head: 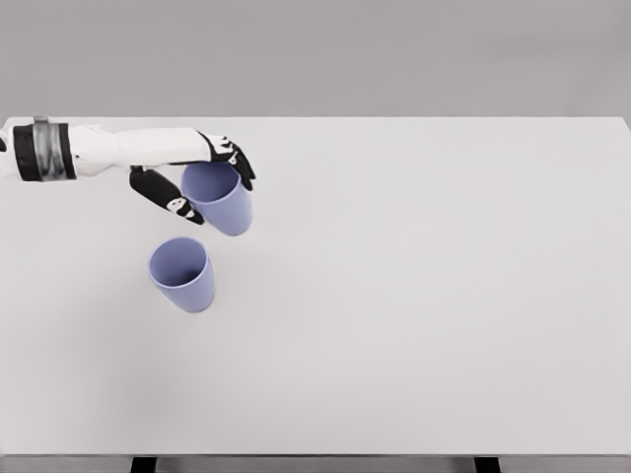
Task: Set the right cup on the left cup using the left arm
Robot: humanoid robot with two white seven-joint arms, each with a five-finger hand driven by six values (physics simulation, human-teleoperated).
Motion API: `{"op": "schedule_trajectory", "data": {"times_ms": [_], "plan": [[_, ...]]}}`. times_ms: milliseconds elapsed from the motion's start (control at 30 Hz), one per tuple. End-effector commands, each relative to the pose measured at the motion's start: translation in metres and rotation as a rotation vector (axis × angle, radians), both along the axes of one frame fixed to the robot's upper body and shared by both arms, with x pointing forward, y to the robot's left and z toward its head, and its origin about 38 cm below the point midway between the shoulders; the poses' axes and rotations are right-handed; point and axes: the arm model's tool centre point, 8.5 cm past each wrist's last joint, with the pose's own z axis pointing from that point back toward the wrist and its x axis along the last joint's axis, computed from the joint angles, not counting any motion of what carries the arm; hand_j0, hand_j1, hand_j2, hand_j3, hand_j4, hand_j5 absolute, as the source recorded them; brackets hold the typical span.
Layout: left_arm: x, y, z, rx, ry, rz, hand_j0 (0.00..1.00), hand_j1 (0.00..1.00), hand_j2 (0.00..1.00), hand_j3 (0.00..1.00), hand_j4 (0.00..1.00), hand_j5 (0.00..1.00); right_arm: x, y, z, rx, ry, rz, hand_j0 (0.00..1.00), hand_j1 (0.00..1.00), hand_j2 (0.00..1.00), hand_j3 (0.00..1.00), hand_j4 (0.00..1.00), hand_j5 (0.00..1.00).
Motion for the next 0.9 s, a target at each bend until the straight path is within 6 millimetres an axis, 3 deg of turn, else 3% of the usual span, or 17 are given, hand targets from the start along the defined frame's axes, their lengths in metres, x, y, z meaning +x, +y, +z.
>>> {"op": "schedule_trajectory", "data": {"times_ms": [0,400,867], "plan": [[-0.005,0.005,0.008,-0.012,-0.002,0.000,0.50,0.50,0.50,0.50,0.50,0.50,0.000,0.000,0.000,0.001,0.001,0.001,1.00,1.00,1.00,1.00,1.00,1.00],[-0.030,0.032,0.049,-0.019,-0.045,-0.001,0.51,0.51,0.51,0.51,0.51,0.51,0.000,0.000,0.000,0.001,-0.001,0.001,1.00,1.00,1.00,1.00,1.00,1.00],[-0.059,0.046,0.087,-0.019,-0.086,-0.022,0.51,0.51,0.51,0.51,0.51,0.51,0.000,0.000,0.000,0.001,0.001,0.001,1.00,1.00,1.00,1.00,1.00,1.00]]}}
